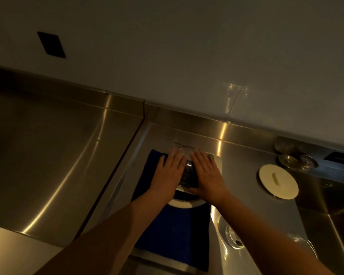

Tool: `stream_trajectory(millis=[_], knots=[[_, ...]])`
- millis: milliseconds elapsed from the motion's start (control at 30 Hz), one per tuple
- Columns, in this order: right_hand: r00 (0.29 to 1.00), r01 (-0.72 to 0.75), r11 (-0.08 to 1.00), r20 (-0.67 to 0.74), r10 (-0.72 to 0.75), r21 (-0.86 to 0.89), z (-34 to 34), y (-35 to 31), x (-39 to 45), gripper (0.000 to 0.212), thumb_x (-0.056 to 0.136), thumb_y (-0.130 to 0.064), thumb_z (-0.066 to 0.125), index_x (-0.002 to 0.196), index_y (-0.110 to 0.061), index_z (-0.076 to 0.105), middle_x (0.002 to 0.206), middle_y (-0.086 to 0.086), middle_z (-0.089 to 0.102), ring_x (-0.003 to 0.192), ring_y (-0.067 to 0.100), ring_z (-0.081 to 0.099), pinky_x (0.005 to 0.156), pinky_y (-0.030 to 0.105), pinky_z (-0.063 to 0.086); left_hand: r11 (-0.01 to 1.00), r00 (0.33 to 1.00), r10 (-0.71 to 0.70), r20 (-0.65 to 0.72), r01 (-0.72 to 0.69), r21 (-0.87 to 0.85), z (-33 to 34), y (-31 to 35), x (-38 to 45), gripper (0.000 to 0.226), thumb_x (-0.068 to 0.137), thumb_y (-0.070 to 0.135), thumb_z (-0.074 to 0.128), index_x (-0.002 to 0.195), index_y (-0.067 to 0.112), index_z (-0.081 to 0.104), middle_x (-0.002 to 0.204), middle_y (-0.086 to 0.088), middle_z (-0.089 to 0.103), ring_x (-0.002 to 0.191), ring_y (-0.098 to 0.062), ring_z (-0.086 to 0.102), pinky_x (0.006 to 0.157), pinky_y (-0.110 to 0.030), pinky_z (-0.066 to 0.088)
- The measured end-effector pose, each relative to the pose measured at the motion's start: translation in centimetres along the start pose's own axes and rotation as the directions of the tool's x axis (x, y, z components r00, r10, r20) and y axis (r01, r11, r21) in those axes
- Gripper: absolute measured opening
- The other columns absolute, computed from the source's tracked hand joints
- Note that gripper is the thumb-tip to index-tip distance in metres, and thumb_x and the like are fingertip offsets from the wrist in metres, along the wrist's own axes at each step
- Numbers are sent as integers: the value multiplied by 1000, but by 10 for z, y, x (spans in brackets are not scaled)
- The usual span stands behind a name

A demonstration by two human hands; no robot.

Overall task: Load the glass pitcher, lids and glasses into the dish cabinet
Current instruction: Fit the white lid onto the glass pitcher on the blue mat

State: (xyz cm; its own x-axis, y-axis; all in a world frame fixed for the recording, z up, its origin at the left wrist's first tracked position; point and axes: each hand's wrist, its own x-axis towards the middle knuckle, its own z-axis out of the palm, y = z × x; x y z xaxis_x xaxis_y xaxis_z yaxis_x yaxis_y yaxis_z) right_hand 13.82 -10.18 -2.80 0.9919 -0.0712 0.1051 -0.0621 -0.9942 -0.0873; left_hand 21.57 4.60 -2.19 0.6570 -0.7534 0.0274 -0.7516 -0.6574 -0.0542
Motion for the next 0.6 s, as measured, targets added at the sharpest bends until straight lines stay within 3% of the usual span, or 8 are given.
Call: stream_trajectory(millis=[67,167,333,400,500,533,600], knots=[[999,-36,999,-38,37,35,2,-3,-7,104,75,-54,66,148,-9,7,155,8,0,144,26,-3,117,43,-1,995,998,67,18,-68,76,-1,2,6,103,85,32,65,148,9,-13,157,-14,-16,143,-32,-15,115,-48,-2],[990,-88,992,-101,97,94,7,-7,-23,95,78,-43,70,147,-6,17,154,12,9,143,31,4,116,47,8,980,980,192,45,-193,39,-6,6,20,112,78,36,72,149,14,-12,157,-12,-13,144,-31,-13,112,-48,-11],[984,-114,983,-120,132,145,9,6,-41,97,78,-29,73,149,-15,10,155,8,4,144,25,-1,116,43,11,970,960,243,138,-243,-21,-8,17,36,121,73,45,74,148,16,-16,157,-11,-15,144,-31,-14,113,-56,-4],[968,-165,964,-153,199,206,10,8,-47,97,77,-30,74,149,-12,11,155,9,7,143,20,1,116,35,12,973,961,229,156,-230,-18,-6,19,38,127,69,47,77,147,18,-19,156,-11,-19,143,-32,-16,113,-59,-5],[907,-257,857,-194,374,447,13,6,-54,93,74,-28,78,146,-17,19,148,-2,23,136,-3,11,109,9,16,975,965,218,147,-221,2,-2,19,37,133,66,44,80,146,19,-24,155,-11,-21,142,-33,-18,110,-59,-10],[886,-292,796,-164,434,531,15,5,-55,91,74,-27,78,144,-16,21,147,0,26,134,-1,18,107,11,24,975,966,217,141,-221,12,-1,19,36,135,65,42,81,145,19,-25,155,-11,-21,142,-33,-18,109,-58,-11],[858,-373,684,-48,512,627,19,0,-55,93,75,-26,77,146,-14,18,148,6,27,133,14,31,107,31,37,974,966,218,136,-224,31,0,19,34,137,64,39,83,145,19,-25,156,-11,-21,142,-34,-18,108,-58,-12]])
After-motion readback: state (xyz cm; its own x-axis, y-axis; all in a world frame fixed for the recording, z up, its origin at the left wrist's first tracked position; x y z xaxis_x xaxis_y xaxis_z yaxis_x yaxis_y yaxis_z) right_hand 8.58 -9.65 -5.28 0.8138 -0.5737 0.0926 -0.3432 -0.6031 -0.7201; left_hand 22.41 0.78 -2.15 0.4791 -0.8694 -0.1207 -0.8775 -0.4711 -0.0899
